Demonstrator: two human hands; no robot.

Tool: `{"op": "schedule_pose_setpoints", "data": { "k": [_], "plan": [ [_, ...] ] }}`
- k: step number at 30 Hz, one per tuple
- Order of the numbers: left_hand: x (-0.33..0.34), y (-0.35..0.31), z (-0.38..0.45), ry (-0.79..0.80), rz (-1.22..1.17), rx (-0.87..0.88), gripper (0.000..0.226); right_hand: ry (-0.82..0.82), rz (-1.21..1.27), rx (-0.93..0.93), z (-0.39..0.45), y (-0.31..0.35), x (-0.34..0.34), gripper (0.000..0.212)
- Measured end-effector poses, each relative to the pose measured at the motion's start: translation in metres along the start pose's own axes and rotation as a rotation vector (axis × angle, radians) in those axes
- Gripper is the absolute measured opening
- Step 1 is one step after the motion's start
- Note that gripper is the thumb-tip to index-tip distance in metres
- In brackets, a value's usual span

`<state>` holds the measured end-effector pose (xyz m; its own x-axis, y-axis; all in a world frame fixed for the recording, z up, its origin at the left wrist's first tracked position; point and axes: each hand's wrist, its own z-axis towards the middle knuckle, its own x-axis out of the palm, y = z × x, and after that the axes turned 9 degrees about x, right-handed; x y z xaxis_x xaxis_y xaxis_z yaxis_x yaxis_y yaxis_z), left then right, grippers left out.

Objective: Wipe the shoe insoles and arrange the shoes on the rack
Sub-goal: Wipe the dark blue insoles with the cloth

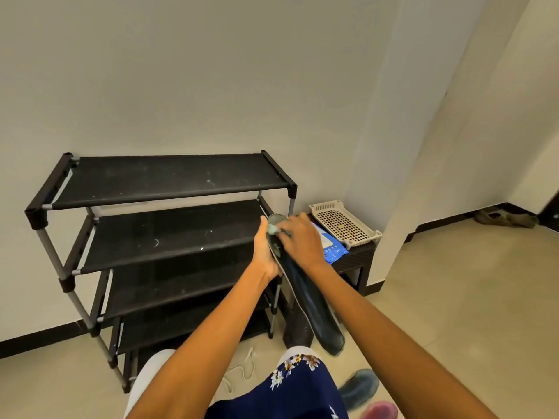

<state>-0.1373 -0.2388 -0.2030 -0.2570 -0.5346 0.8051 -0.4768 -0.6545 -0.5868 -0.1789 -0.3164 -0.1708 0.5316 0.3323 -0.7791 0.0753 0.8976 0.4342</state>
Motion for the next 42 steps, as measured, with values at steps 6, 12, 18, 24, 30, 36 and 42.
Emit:
{"op": "schedule_pose_setpoints", "data": {
  "k": [6, 12, 18, 24, 30, 36, 42],
  "plan": [
    [-0.004, -0.001, 0.000, 0.024, 0.022, -0.035, 0.074, 0.032, -0.043, 0.082, 0.005, -0.013, -0.009, 0.018],
    [-0.009, -0.016, 0.005, 0.003, -0.037, 0.005, 0.076, 0.155, 0.075, 0.003, -0.007, -0.015, -0.008, 0.016],
    [-0.009, -0.013, 0.002, 0.008, -0.052, -0.002, 0.081, -0.038, 0.242, 0.184, -0.008, -0.022, -0.011, 0.022],
    [-0.018, -0.009, 0.005, -0.114, -0.118, 0.035, 0.068, 0.084, 0.032, -0.212, -0.048, -0.014, 0.017, 0.028],
    [-0.019, -0.008, 0.003, -0.083, -0.099, 0.005, 0.080, -0.038, -0.086, -0.106, -0.038, -0.016, 0.008, 0.024],
    [-0.021, -0.016, 0.000, -0.071, -0.106, 0.002, 0.080, 0.043, -0.231, -0.289, -0.042, -0.033, -0.001, 0.024],
    [-0.018, -0.021, 0.000, -0.070, -0.070, 0.018, 0.080, 0.000, -0.164, -0.229, -0.047, -0.020, 0.008, 0.027]
  ]
}}
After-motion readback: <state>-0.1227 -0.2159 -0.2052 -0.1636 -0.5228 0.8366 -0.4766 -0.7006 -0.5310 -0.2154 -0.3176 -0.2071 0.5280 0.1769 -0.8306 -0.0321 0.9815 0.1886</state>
